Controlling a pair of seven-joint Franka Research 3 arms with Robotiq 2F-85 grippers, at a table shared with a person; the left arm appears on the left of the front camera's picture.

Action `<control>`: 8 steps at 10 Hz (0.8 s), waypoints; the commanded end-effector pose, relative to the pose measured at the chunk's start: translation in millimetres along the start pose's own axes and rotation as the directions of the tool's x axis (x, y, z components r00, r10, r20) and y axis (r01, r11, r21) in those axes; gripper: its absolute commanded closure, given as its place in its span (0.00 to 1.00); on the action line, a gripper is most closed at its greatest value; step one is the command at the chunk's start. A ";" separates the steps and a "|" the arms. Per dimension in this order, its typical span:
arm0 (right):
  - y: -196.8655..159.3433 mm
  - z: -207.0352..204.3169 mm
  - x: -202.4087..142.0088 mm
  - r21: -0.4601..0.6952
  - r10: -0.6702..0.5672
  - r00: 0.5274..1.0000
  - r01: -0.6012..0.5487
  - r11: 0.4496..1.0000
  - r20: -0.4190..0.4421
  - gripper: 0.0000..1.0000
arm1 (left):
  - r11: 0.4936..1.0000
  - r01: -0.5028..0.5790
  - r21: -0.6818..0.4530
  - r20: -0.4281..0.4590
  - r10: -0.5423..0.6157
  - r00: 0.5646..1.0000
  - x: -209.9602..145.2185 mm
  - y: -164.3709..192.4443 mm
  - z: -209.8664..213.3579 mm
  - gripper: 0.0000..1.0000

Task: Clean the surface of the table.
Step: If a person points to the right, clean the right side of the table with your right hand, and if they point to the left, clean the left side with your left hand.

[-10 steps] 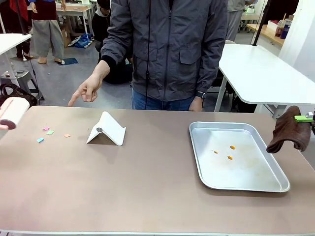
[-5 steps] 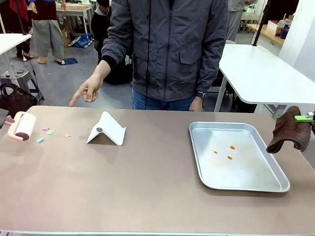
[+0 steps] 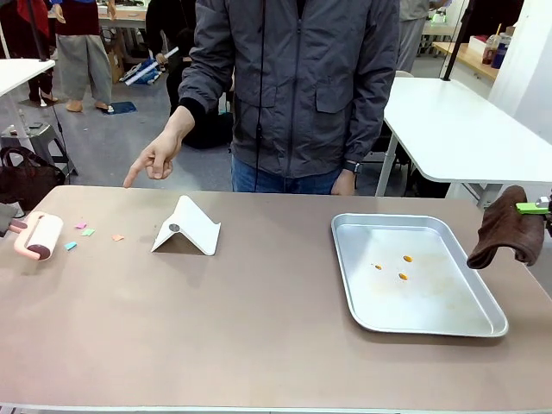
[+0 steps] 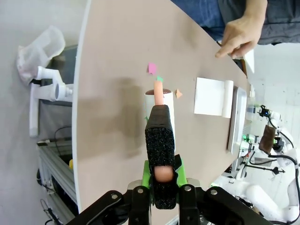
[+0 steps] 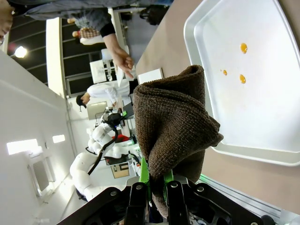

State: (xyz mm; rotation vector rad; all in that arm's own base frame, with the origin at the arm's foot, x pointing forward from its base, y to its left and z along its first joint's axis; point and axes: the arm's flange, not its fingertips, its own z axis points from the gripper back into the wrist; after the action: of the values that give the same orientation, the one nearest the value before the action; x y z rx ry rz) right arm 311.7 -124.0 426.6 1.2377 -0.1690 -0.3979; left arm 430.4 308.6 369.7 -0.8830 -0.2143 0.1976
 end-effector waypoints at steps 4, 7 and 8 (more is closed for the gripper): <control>4.4 -0.2 -1.3 0.007 -0.018 1.000 0.018 1.000 -0.009 1.00 | 0.999 0.009 0.039 0.078 -0.012 0.997 7.5 -5.1 -6.1 0.78; 4.4 -0.2 -1.3 0.007 -0.018 1.000 0.018 1.000 -0.009 1.00 | 0.998 -0.005 0.058 0.090 0.000 0.996 13.5 -2.2 -9.8 0.78; 4.4 -0.2 -1.3 0.007 -0.018 1.000 0.018 1.000 -0.009 1.00 | 0.998 -0.017 0.065 0.074 0.013 0.997 16.5 -1.1 -14.1 0.78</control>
State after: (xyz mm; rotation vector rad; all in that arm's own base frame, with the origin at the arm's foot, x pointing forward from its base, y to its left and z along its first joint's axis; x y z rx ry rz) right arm 311.7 -124.0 426.6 1.2377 -0.1690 -0.3979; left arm 446.4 307.9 366.2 -0.8107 -0.2660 0.2213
